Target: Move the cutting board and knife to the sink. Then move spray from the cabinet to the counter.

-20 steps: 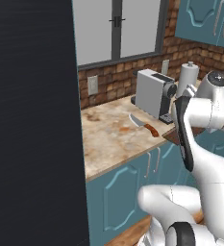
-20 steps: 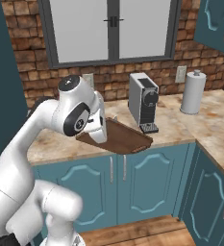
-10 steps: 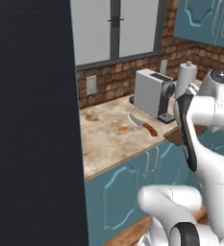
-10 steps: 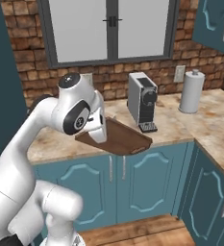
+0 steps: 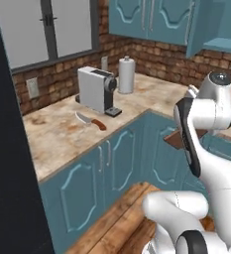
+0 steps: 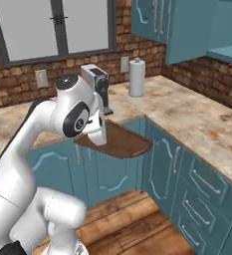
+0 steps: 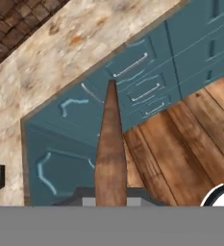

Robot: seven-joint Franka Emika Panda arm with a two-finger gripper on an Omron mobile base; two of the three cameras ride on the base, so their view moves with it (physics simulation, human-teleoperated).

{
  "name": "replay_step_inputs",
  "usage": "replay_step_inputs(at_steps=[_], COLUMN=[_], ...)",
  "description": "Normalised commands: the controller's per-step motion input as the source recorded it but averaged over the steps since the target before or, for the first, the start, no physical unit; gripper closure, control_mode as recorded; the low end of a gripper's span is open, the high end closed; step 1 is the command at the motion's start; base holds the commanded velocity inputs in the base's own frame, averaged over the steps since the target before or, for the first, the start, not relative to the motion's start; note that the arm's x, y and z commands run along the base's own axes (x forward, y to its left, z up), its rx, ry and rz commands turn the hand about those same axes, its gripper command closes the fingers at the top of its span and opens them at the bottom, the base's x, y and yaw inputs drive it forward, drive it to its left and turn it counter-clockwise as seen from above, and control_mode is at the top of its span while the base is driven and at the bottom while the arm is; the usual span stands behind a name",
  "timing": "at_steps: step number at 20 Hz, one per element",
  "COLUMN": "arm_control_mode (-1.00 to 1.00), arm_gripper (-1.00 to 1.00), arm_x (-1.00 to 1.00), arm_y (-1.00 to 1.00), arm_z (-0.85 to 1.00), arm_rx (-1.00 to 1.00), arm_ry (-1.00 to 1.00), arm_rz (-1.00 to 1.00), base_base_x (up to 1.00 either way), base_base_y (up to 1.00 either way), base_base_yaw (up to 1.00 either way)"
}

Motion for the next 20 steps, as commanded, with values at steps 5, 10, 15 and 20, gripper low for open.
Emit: replay_step_inputs(at_steps=[5,10,15,20], arm_control_mode=[1.00,1.00,1.00,1.00], arm_gripper=[1.00,1.00,1.00,1.00], arm_x=[0.00,0.00,0.00,0.00], arm_y=[0.00,0.00,0.00,0.00], arm_z=[0.00,0.00,0.00,0.00], arm_rx=[0.00,0.00,0.00,0.00], arm_ry=[0.00,0.00,0.00,0.00], arm_rz=[0.00,0.00,0.00,0.00], base_base_x=[-0.66,-0.17,0.00,0.02], base_base_y=[0.00,0.02,-0.01,-0.54], base_base_yaw=[-0.69,-0.90,-0.96,-0.78])
